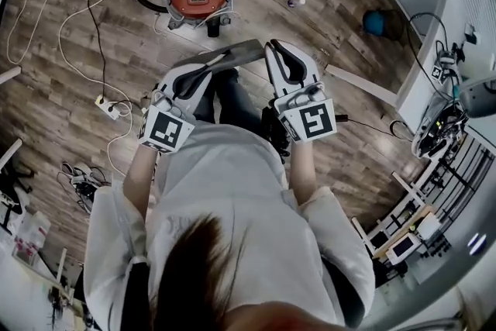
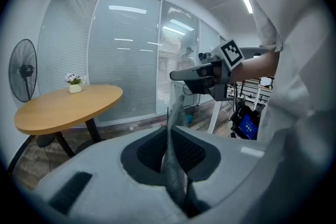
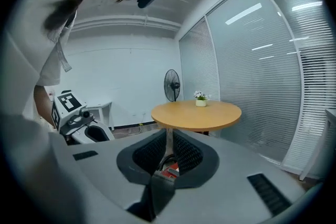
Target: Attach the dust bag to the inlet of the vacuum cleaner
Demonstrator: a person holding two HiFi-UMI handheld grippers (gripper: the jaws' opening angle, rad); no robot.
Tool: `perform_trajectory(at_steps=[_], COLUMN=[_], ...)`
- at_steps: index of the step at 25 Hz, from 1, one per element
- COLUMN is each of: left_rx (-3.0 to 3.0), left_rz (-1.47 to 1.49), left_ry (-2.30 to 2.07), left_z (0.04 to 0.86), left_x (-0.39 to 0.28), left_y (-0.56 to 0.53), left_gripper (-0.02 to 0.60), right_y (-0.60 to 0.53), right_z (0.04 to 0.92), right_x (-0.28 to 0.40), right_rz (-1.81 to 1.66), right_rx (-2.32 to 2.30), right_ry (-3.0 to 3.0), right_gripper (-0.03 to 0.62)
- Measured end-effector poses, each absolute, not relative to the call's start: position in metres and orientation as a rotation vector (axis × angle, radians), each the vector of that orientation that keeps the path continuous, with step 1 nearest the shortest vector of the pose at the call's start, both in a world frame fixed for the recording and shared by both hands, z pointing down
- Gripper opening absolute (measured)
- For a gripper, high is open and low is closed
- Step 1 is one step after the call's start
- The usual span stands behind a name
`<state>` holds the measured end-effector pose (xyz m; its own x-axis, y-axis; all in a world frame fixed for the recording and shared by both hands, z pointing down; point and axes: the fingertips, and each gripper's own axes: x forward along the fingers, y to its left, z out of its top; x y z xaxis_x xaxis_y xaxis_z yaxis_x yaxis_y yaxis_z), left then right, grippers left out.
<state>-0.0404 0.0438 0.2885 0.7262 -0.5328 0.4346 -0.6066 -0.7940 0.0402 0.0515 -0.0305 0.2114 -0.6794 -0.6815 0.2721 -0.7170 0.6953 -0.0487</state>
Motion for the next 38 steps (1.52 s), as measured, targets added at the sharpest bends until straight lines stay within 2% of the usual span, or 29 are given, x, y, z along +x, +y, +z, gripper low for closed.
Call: perform_trajectory(at_steps=[2,9,11,18,20,21,23,25,38], left_rx=[2.746,2.796,2.814,2.81,2.82,2.826,2.829,2.826,2.506], left_rz=[0.637,0.858,0.916,0.951,0.965,0.974,0.996,1.028,1.289], left_ry=[-0.9,-0.828,-0.791,-0.697,-0.662,-0.641,-0.602,-0.581,-0.625], left_z=[0.305,0.379,0.4,0.464,0.478,0.485,0.499,0.515,0.658], left_x=[-0.037,-0.023,-0.019,-0.003,0.003,0.007,0.012,0.013,-0.001], left_y=[0.042,0.041,0.039,0.038,0.038,0.039,0.042,0.046,0.044], left_gripper=[0.038,0.038,0.038,0.038,0.038,0.038,0.038,0.038,0.06], right_y=[-0.034,-0.017,-0.006,0.021,0.027,0.029,0.033,0.037,0.041], right_z=[0.231,0.315,0.344,0.456,0.483,0.494,0.512,0.529,0.644], right_x=[0.047,0.031,0.025,0.018,0.02,0.02,0.023,0.025,0.028], right_rz=[0.209,0.174,0.191,0.083,0.009,-0.037,-0.116,-0.156,-0.123], right_rx=[1.025,0.562,0.413,0.013,-0.073,-0.106,-0.155,-0.186,-0.157], right_ry=[-2.649,-2.522,-2.484,-2.245,-2.185,-2.161,-2.124,-2.101,-2.026], right_gripper=[0.065,0.117,0.149,0.202,0.195,0.173,0.083,0.054,0.032])
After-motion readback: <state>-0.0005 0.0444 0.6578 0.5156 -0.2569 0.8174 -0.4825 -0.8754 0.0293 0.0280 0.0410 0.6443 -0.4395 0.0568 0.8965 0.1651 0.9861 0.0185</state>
